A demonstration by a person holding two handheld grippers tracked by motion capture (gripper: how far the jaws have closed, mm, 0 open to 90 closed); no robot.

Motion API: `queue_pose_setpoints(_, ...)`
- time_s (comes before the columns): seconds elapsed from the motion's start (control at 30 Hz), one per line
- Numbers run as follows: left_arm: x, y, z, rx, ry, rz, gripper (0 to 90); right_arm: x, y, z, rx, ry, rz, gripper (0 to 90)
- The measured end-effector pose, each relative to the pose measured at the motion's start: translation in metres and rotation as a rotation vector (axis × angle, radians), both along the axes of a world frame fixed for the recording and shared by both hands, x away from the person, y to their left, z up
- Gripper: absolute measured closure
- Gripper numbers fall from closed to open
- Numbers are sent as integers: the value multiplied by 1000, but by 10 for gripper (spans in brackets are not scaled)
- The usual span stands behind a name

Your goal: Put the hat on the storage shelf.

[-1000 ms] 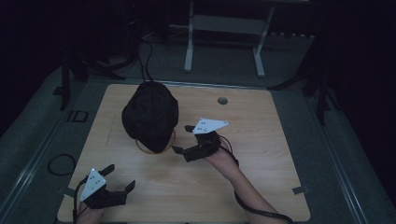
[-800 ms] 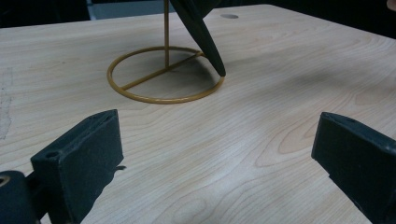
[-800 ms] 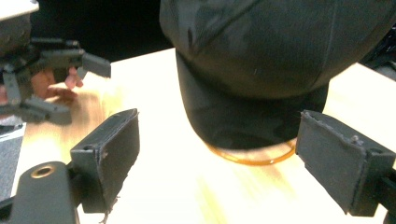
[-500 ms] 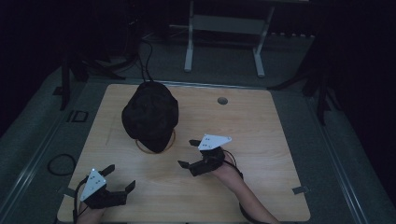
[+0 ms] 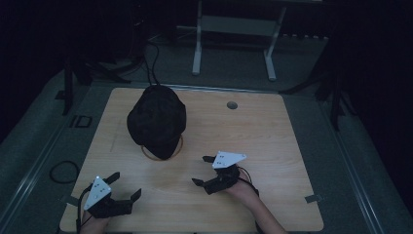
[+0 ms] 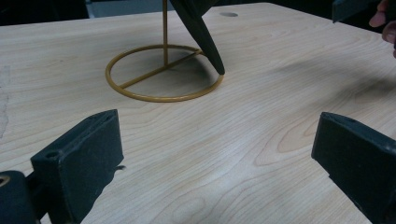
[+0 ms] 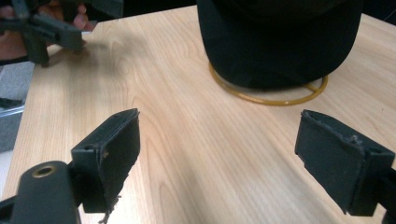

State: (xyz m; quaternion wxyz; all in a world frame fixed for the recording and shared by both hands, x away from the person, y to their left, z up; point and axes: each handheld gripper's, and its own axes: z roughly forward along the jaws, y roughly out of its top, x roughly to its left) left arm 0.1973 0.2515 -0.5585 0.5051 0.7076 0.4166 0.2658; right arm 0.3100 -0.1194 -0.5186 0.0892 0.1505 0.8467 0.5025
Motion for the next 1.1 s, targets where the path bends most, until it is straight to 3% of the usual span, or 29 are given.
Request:
queue_pose_setpoints(0.57, 1, -1, -1, -2, 11, -3, 23, -10, -30, -20, -35, -1, -13, 139)
queue_pose_setpoints(1.1, 1, 0, -2, -5, 14, 0, 24, -14, -63, -28, -36, 6, -71, 139)
